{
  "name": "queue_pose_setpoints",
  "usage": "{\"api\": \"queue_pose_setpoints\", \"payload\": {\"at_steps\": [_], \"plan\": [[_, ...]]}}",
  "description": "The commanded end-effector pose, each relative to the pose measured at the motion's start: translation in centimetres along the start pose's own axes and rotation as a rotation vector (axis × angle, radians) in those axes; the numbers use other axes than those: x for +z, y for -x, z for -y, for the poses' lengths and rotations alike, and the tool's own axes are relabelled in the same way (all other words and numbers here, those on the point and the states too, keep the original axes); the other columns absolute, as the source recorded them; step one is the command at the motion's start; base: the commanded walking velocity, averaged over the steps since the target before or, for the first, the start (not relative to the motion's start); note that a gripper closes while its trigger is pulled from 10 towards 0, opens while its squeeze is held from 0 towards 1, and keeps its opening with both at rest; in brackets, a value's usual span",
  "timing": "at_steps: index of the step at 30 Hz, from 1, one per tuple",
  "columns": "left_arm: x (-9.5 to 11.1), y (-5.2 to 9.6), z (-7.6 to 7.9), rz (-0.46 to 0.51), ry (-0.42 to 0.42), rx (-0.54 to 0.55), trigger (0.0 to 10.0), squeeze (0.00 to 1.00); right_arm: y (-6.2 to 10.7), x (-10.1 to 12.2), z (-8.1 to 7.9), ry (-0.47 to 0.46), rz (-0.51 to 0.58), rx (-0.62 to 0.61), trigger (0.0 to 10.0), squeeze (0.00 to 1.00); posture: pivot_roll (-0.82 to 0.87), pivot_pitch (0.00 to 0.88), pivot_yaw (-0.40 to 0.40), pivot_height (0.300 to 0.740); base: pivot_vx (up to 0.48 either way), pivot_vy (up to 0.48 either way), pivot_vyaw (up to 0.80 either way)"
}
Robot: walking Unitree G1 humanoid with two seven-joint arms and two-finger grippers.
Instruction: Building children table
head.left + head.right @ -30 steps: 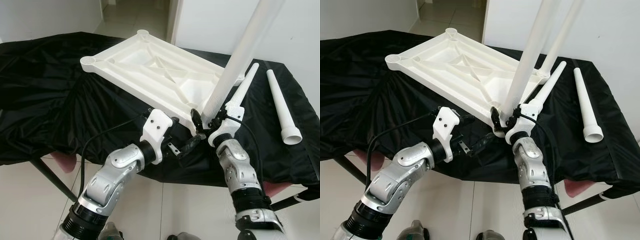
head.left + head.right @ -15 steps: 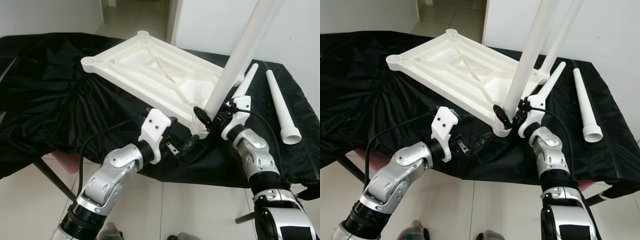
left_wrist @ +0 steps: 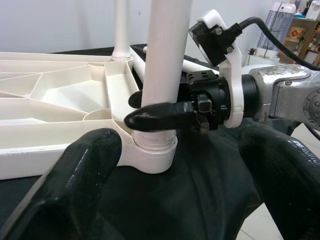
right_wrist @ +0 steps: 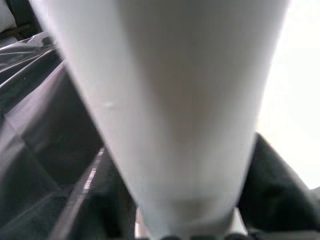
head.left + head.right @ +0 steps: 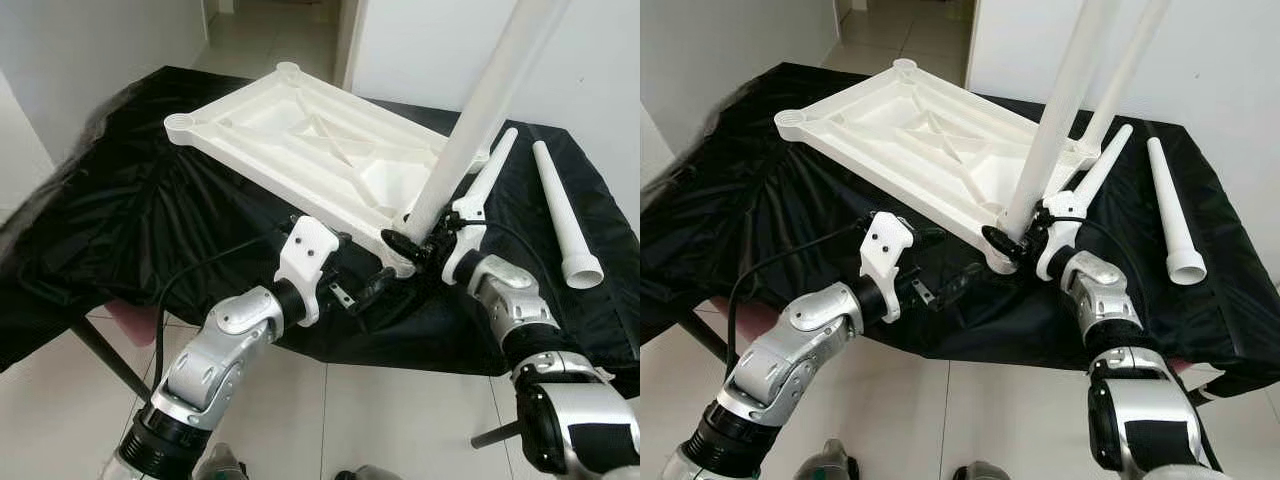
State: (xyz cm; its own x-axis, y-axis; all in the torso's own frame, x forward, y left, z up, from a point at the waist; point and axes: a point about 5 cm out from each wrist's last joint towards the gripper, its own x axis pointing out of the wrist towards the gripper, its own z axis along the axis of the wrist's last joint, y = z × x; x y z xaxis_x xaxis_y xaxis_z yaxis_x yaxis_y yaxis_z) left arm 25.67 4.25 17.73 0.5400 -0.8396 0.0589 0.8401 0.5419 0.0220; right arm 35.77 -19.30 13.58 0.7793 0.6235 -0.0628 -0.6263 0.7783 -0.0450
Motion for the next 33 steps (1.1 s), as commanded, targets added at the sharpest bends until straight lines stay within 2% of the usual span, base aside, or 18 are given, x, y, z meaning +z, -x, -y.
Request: {"api": "queue_pose_setpoints", "payload": {"at_steps": [1,9,10,11,12,20,30,33], "plan": [[0.4,0.0,0.1,0.005,-0.013,-0.021,10.0,0.0,0.0,-0.1,-0.1,0.003,-0.012,0.028,0.0,0.0,0.11,0.0,-0.052,0.74,0.0,0.0,0.0],[0.5,0.0,-0.2,0.007,-0.016,-0.011,10.0,0.0,0.2,-0.7,-0.3,-0.032,0.002,0.059,0.0,0.0,0.11,0.003,-0.052,0.74,0.0,0.0,0.0],[0.6,0.0,-0.2,0.008,-0.016,-0.011,10.0,0.0,0.2,-0.8,-0.3,-0.033,0.0,0.05,3.9,0.0,0.11,0.004,-0.052,0.74,0.0,0.0,0.0],[0.6,0.0,-0.2,0.008,-0.016,-0.011,10.0,0.0,0.2,-0.8,-0.3,-0.033,0.0,0.05,3.9,0.0,0.11,0.004,-0.052,0.74,0.0,0.0,0.0],[0.6,0.0,-0.2,0.008,-0.015,-0.01,10.0,0.0,0.2,-0.8,-0.3,-0.033,0.0,0.035,10.0,0.0,0.11,0.005,-0.052,0.74,0.0,0.0,0.0],[0.6,0.0,-0.1,0.01,-0.011,-0.01,10.0,0.0,-0.3,-0.6,-0.4,-0.066,0.042,-0.048,10.0,0.0,0.11,0.012,-0.056,0.74,0.0,0.0,0.0],[0.4,0.1,0.2,0.011,0.001,-0.006,10.0,0.0,-0.8,-0.8,-0.8,-0.079,0.069,-0.27,10.0,0.0,0.11,0.027,-0.066,0.74,0.0,0.0,0.0],[0.4,0.1,0.3,0.01,0.005,-0.002,10.0,0.0,-1.0,-1.2,-1.8,-0.101,0.076,-0.341,10.0,0.0,0.11,0.03,-0.069,0.74,0.0,0.0,0.0]]}}
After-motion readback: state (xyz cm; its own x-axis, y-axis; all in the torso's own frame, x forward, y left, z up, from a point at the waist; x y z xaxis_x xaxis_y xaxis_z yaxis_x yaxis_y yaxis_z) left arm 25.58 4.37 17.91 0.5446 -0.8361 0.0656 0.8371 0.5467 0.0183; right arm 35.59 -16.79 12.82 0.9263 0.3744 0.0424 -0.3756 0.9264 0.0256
